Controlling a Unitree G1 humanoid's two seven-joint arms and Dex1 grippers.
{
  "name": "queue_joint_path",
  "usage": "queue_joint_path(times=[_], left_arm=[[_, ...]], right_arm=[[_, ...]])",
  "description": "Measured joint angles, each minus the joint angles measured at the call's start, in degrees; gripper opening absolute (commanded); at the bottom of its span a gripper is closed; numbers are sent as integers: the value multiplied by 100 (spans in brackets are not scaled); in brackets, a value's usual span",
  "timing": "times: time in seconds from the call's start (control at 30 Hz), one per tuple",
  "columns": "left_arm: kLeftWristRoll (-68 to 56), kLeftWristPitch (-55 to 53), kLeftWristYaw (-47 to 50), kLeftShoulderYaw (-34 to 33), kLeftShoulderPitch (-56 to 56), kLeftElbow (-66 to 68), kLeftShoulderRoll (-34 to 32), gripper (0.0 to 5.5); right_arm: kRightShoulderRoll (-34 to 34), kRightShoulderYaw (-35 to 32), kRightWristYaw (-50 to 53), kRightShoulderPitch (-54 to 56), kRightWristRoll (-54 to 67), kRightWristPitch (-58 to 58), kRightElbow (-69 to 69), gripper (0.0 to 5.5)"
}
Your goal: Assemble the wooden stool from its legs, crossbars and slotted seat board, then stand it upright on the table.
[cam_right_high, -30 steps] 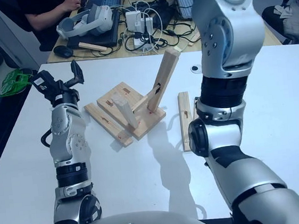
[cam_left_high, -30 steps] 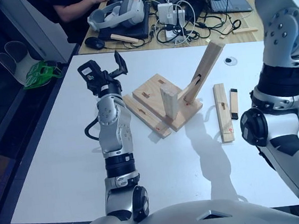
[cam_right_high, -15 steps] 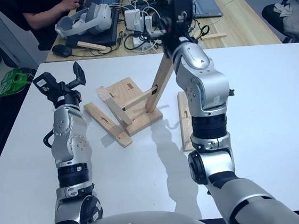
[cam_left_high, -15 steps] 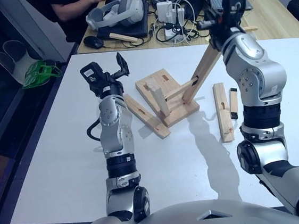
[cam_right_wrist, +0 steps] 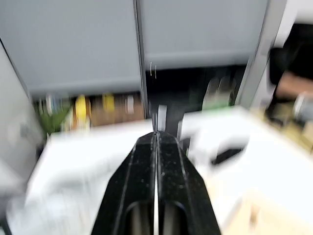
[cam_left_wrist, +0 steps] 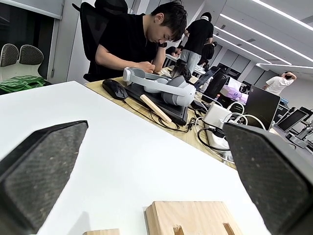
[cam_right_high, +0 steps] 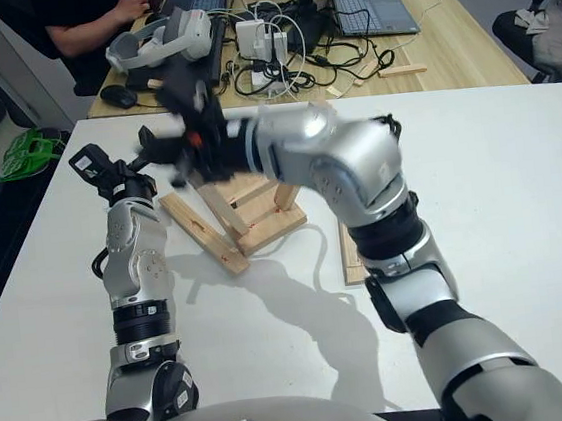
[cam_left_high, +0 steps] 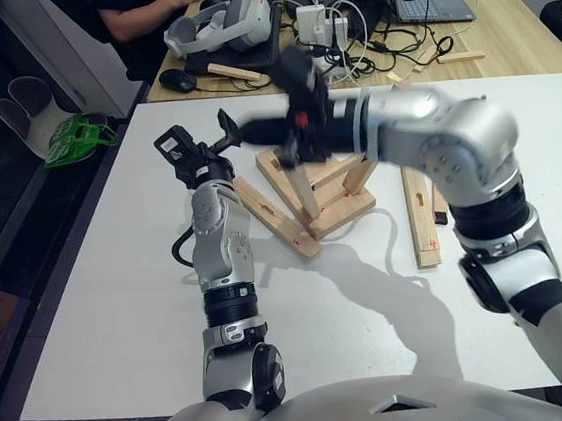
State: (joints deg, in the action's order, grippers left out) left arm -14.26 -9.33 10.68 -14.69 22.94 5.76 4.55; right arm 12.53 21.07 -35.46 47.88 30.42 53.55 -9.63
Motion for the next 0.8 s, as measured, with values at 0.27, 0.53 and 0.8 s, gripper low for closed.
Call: queue_joint_path(times=[0.27, 0.53, 0.8], left_arm=[[-57, 33, 24, -2, 4, 19, 24, 511], [-149, 77, -13, -36, 40, 186, 18, 511], [-913, 268, 170, -781, 329, 778, 123, 511]], right_arm=[[-211, -26, 272, -484, -496, -975, 188, 3], [-76, -143, -468, -949, -779, -2363, -25, 3], [-204, 286, -1009, -939, -1289, -3258, 150, 3]])
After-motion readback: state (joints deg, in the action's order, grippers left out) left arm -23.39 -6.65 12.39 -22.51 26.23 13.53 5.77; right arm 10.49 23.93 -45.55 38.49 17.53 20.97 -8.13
